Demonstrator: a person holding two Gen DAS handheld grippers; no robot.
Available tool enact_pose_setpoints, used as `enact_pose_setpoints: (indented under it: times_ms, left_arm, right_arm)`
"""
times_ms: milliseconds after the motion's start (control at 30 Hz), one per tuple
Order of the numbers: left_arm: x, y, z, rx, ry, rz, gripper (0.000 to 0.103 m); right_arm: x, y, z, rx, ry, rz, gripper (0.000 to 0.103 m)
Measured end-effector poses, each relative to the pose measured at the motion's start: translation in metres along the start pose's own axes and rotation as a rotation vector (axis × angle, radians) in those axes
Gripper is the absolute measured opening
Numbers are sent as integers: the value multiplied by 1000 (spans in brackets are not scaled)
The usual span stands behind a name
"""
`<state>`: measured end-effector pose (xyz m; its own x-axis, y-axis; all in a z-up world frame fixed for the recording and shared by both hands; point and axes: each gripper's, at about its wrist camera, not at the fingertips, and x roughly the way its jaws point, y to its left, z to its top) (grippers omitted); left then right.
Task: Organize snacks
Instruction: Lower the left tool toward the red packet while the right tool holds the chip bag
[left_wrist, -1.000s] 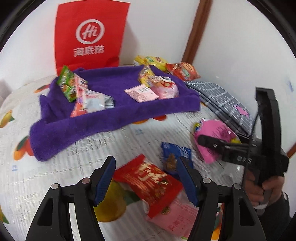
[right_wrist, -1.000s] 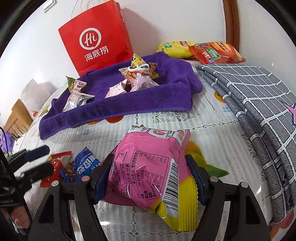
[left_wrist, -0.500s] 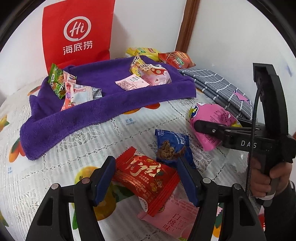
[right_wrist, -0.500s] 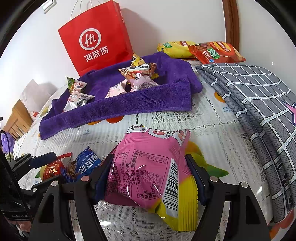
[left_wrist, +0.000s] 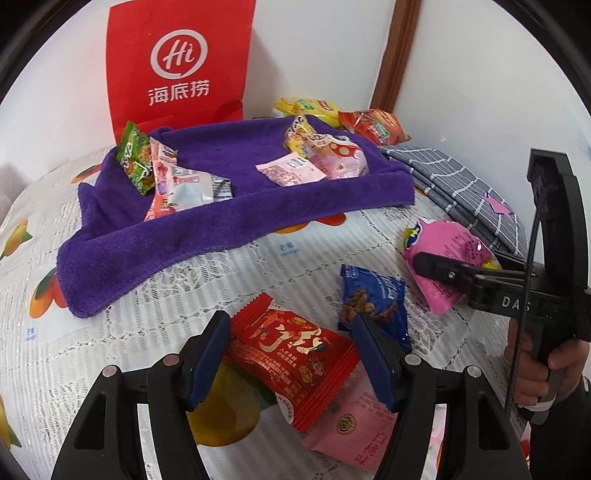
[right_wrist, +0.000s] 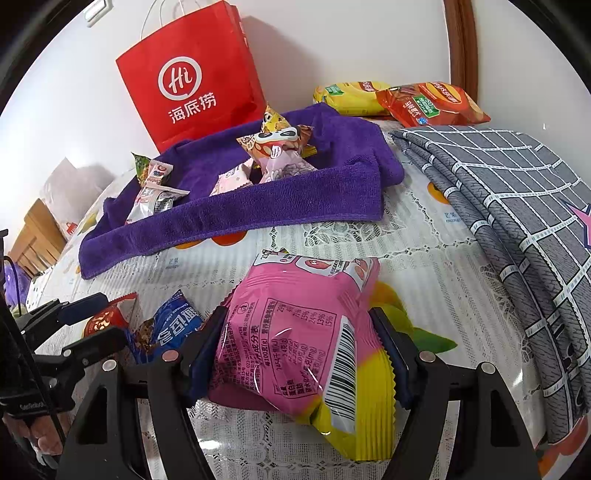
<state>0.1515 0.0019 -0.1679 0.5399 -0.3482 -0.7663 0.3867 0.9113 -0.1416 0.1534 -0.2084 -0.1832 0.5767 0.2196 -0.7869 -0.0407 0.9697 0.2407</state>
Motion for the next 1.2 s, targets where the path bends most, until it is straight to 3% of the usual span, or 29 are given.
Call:
enact_pose_setpoints:
  times_ms: [700,867,1200]
  left_arm:
    - [-4,23,5,-102,-18,5,66]
    - [0,20,4,-88,8,-2,66]
    - [4,6,1,-1,12,82,64]
  right_arm:
    - [0,0,0,1,1,3,73]
    - [0,-1,0,1,1,3,73]
    - [0,-1,0,1,1,4,73]
